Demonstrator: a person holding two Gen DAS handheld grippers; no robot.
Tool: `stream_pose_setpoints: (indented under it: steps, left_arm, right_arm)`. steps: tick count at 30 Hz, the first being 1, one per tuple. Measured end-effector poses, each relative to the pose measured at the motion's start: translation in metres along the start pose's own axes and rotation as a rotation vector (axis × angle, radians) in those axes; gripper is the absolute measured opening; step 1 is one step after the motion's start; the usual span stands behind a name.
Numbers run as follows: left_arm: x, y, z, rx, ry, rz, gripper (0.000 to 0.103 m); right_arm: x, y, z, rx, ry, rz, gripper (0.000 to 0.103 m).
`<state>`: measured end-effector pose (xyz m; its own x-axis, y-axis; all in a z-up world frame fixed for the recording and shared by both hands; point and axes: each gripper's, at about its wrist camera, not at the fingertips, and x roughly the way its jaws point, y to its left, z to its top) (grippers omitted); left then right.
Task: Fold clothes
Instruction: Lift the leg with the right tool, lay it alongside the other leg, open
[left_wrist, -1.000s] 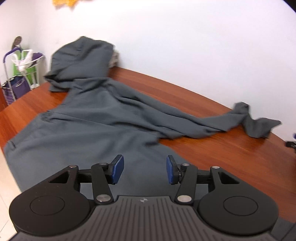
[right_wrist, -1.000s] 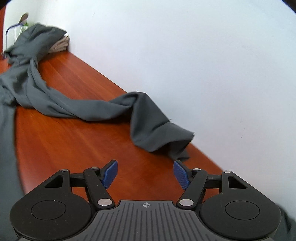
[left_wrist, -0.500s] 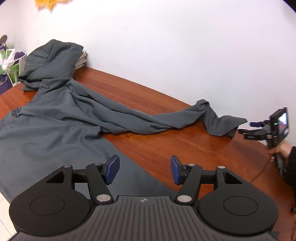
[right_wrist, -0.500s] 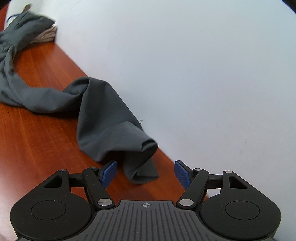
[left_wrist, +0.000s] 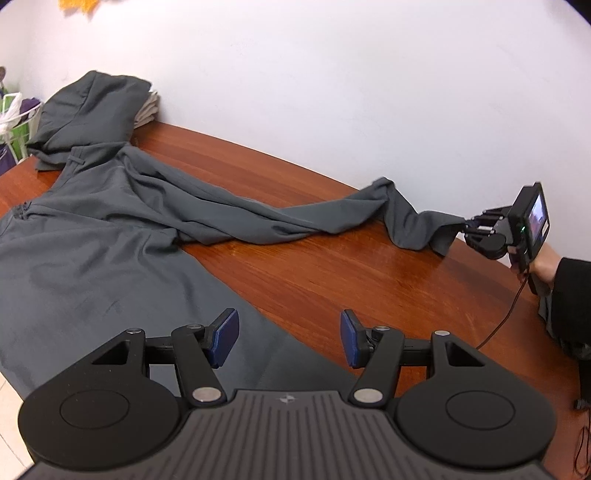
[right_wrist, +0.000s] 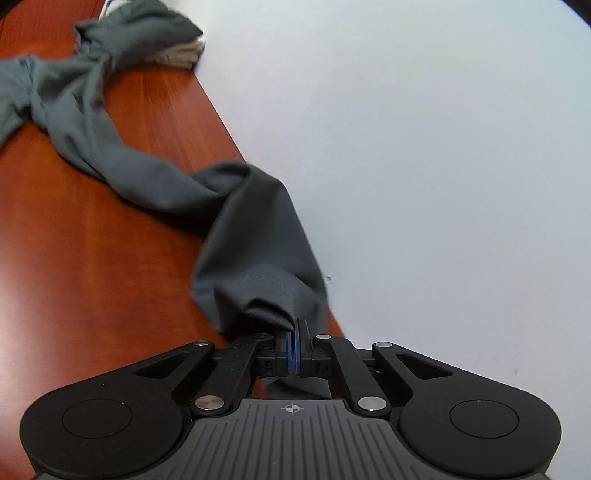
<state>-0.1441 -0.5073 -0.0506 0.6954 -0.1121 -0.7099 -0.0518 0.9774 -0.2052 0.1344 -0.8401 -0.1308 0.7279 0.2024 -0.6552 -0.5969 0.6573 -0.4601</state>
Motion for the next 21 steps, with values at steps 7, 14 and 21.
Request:
stream_pose_setpoints:
  steps: [7, 14, 21]
  left_arm:
    - [-0.028, -0.007, -0.023, 0.038, -0.035, -0.044, 0.066]
    - [-0.07, -0.011, -0.068, 0.021, -0.081, -0.097, 0.066]
    - [-0.104, -0.025, -0.12, -0.031, -0.082, -0.126, 0.066]
  right_arm:
    - [-0.092, 0.018, -0.002, 0.191, -0.018, 0.077, 0.004]
    - [-0.193, 0.035, -0.005, 0.402, 0.02, 0.109, 0.004]
    - [-0.271, 0.036, -0.004, 0.561, 0.041, 0.213, 0.004]
